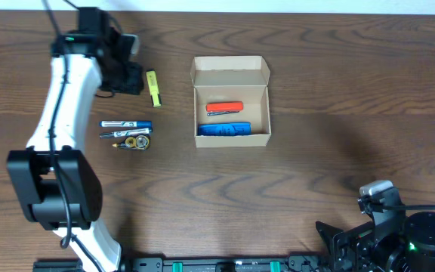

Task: Pack container
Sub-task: 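Release the stapler and move the left gripper toward the yellow highlighter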

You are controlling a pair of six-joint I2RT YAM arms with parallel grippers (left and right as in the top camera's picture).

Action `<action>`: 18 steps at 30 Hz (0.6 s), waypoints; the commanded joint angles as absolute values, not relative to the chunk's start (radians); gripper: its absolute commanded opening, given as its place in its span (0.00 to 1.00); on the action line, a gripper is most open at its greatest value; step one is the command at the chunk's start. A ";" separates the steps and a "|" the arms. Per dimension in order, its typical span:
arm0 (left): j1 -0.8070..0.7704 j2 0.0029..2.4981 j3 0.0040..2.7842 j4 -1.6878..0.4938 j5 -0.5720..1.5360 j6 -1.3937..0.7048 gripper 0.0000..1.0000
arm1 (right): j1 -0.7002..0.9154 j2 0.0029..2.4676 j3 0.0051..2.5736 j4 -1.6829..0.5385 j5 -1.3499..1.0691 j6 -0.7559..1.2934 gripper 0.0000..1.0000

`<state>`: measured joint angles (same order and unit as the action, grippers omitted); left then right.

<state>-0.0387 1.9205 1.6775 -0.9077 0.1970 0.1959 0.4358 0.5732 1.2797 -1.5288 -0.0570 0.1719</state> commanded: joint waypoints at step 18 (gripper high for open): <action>-0.133 2.000 1.452 -0.496 0.007 0.018 0.66 | 0.432 0.572 1.282 -1.530 -0.064 0.163 0.99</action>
<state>-0.1356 1.9450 1.4586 -0.5079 0.0185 0.0444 0.4358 0.5732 1.2797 -1.5291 -0.0570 0.1719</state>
